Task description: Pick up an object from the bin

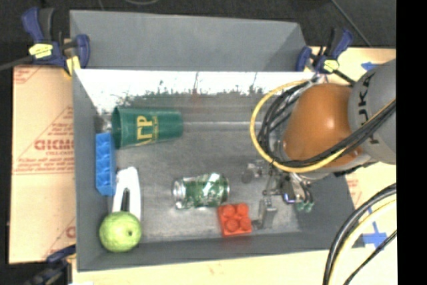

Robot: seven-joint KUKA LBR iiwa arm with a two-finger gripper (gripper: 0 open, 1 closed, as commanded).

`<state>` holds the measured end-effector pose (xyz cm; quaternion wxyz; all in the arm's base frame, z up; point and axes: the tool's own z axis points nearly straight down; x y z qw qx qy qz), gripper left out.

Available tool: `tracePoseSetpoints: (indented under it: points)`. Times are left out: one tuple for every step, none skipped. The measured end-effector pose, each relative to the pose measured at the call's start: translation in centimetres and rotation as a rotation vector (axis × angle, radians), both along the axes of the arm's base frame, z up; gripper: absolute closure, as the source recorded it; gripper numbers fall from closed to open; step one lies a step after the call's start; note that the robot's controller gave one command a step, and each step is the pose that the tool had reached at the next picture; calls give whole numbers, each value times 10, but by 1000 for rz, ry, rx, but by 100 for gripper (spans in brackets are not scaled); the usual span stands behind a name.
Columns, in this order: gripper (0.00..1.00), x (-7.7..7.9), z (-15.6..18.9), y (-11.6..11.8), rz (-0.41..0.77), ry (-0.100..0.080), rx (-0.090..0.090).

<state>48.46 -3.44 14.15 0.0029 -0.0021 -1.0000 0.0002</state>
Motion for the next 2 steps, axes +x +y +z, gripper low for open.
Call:
tracePoseSetpoints:
  points:
    - [0,2,4,0,1,-8,-1]
    - [0,49,-42,43,114,-18,-3]
